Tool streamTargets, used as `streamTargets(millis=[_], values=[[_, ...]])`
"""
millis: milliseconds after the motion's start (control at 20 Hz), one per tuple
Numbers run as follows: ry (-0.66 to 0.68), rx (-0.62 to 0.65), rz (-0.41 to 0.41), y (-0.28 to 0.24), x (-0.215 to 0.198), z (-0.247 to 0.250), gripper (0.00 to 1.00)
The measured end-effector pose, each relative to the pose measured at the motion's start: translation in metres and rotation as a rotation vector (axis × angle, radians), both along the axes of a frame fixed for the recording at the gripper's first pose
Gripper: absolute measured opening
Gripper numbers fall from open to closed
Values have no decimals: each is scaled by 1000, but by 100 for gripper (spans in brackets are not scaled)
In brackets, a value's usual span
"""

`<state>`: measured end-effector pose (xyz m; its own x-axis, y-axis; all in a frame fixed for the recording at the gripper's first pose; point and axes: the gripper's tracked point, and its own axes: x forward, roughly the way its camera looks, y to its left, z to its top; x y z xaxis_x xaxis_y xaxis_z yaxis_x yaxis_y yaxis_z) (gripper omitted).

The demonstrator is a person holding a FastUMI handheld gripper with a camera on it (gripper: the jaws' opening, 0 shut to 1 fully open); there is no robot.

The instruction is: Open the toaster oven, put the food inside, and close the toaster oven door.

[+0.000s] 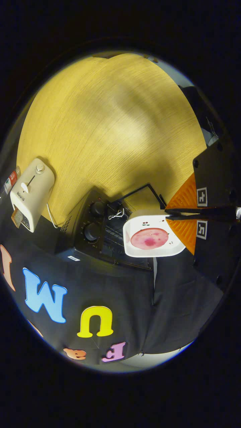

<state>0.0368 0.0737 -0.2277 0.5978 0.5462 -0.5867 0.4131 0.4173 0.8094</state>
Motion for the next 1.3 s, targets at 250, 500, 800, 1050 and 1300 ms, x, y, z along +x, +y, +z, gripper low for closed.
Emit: streamTargets(millis=[250, 500, 800, 1050, 1300], values=[[7, 51, -73, 22, 39, -10, 1], [18, 80, -128, 40, 70, -24, 1], [72, 25, -212, 46, 97, -48, 2], [17, 69, -314, 54, 133, -49, 2], [-3, 88, -414, 54, 167, -50, 2]])
